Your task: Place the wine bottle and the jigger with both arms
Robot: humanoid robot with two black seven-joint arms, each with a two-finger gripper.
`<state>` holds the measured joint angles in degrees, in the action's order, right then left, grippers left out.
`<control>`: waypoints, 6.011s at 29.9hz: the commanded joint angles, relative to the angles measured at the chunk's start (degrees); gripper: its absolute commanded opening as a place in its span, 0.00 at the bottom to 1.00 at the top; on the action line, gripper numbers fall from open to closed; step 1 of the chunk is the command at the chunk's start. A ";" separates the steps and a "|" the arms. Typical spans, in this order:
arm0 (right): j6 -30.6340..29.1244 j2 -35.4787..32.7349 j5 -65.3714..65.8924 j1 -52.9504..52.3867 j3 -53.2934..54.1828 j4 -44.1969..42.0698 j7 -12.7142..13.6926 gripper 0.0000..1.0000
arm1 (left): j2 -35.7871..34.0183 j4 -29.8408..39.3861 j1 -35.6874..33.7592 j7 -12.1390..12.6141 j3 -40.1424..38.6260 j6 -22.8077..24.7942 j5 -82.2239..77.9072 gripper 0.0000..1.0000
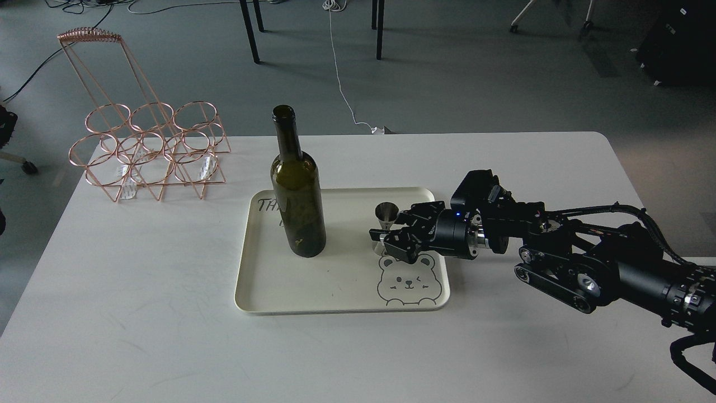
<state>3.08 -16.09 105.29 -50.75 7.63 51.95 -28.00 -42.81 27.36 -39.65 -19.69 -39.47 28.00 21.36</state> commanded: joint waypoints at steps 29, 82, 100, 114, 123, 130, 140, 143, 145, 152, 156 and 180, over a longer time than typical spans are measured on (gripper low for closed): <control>4.47 -12.72 -0.53 -3.57 1.77 5.88 0.00 0.14 | -0.44 -0.37 -0.07 0.09 -0.26 0.00 0.00 0.99; 24.92 -19.77 -19.95 14.62 1.51 -9.41 0.00 0.31 | -0.44 -0.02 -0.16 0.09 0.00 0.00 0.00 0.99; 24.92 -20.47 -20.22 15.24 1.42 -8.19 0.00 0.73 | -0.44 -0.02 -0.16 0.00 -0.09 0.00 0.00 0.99; 24.92 -28.90 -20.48 15.50 2.04 4.55 0.00 0.97 | -0.79 -0.02 -0.25 0.00 -0.35 0.00 0.00 0.99; 24.92 -36.64 -28.12 9.19 2.48 9.92 0.00 0.97 | -3.07 0.24 -1.30 0.88 0.18 0.00 -0.52 0.99; 24.92 -36.82 -39.19 -2.15 2.48 10.62 0.00 0.97 | -4.91 0.59 -3.59 0.97 0.18 0.00 -2.02 0.99; 14.33 -36.03 -62.56 -8.41 5.37 9.57 0.00 0.97 | -13.35 9.54 -3.76 1.32 0.18 0.00 -15.80 0.99; 12.13 -35.42 -69.41 -8.05 6.43 8.25 0.00 0.97 | -16.95 15.77 -4.55 1.06 0.18 0.00 -20.99 0.99; 10.99 -34.19 -75.38 -8.05 6.52 7.38 0.00 0.97 | -19.58 20.60 -4.82 1.06 0.18 0.00 -24.33 0.99; 2.03 -31.02 -94.20 -8.14 6.96 2.29 0.00 0.97 | -25.39 31.96 -4.73 0.88 0.18 0.00 -35.22 0.98; -1.67 -29.09 -101.58 -7.88 8.80 -1.59 0.00 0.97 | -28.12 36.88 -4.64 0.79 0.18 0.00 -42.26 0.98; -16.44 -28.91 -125.42 0.21 16.80 -7.48 0.00 0.97 | -25.58 68.09 -4.29 0.35 2.29 -11.03 -106.14 0.98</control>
<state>-13.19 -44.99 -20.13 -50.63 23.93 44.58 -28.00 -71.93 94.92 -44.02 -19.14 -37.97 18.15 -76.71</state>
